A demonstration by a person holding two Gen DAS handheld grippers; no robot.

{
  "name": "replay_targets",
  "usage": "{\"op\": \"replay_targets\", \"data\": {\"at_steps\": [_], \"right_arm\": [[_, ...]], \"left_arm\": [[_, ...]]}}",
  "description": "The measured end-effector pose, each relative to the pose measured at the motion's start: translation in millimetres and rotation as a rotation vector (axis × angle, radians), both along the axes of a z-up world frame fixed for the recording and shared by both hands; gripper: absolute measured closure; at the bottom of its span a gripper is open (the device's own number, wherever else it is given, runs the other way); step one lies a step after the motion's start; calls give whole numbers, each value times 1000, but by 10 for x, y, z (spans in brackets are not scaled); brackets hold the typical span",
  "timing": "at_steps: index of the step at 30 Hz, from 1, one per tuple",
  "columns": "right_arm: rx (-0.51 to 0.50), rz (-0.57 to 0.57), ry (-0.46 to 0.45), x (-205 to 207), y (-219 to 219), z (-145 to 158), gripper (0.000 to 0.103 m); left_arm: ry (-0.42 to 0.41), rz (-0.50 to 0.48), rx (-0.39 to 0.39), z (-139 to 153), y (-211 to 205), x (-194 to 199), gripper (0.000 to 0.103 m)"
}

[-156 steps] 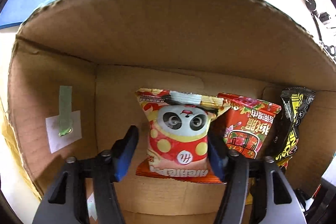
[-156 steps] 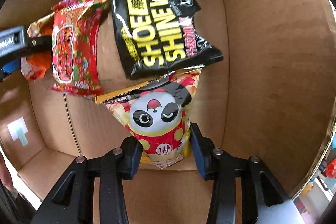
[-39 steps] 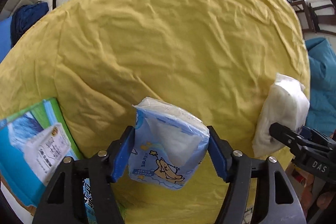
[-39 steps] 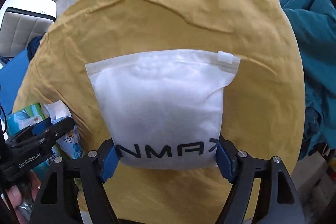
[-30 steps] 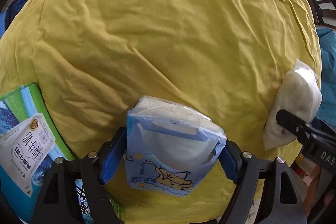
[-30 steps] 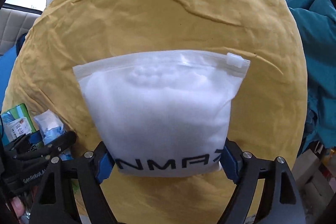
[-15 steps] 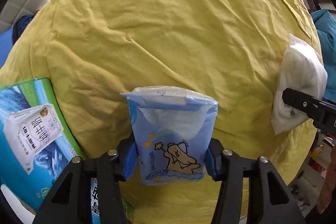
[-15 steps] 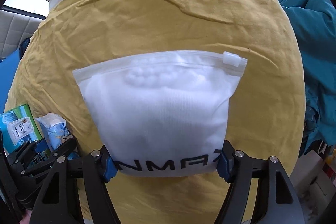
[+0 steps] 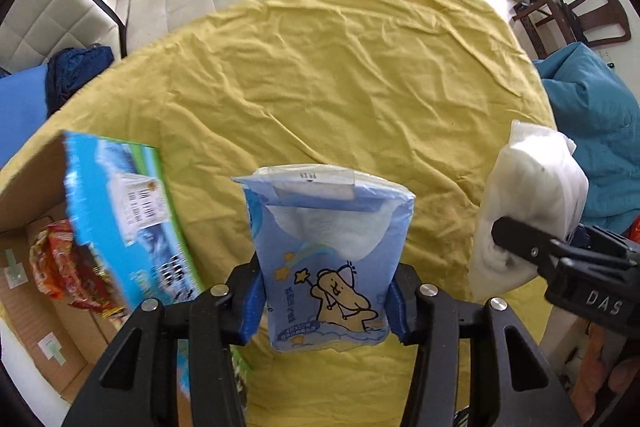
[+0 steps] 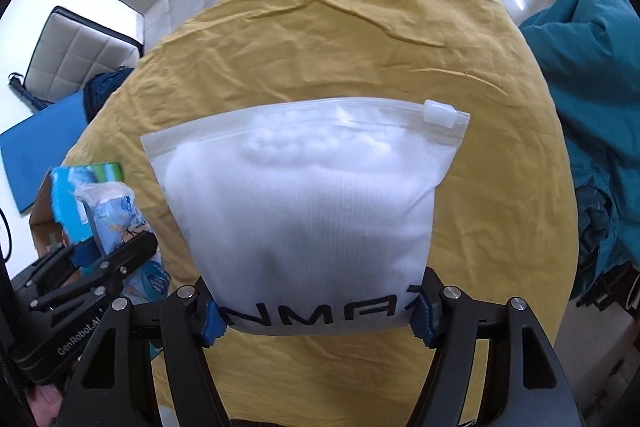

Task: Organize soft objects
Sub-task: 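Lift and carry the white pouch and blue wipes pack over the cardboard box, then lower both packs into the box and open both tools to release them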

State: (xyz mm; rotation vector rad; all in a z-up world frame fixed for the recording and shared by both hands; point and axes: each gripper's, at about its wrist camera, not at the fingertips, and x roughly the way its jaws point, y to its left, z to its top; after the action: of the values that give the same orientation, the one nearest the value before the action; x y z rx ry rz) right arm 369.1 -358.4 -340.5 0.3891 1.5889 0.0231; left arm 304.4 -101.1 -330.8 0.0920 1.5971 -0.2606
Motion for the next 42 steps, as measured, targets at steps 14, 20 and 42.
{"op": "replay_targets", "data": {"at_steps": [14, 20, 42], "right_arm": [[80, 154, -164, -441, 1022, 1048, 31], [156, 237, -188, -582, 1795, 1279, 31], [302, 382, 66, -652, 4100, -225, 31]], "left_arm": [[-124, 121, -78, 1107, 816, 134, 57], [-138, 211, -103, 1366, 1577, 29, 57], [151, 423, -28, 96, 3588, -140, 57]]}}
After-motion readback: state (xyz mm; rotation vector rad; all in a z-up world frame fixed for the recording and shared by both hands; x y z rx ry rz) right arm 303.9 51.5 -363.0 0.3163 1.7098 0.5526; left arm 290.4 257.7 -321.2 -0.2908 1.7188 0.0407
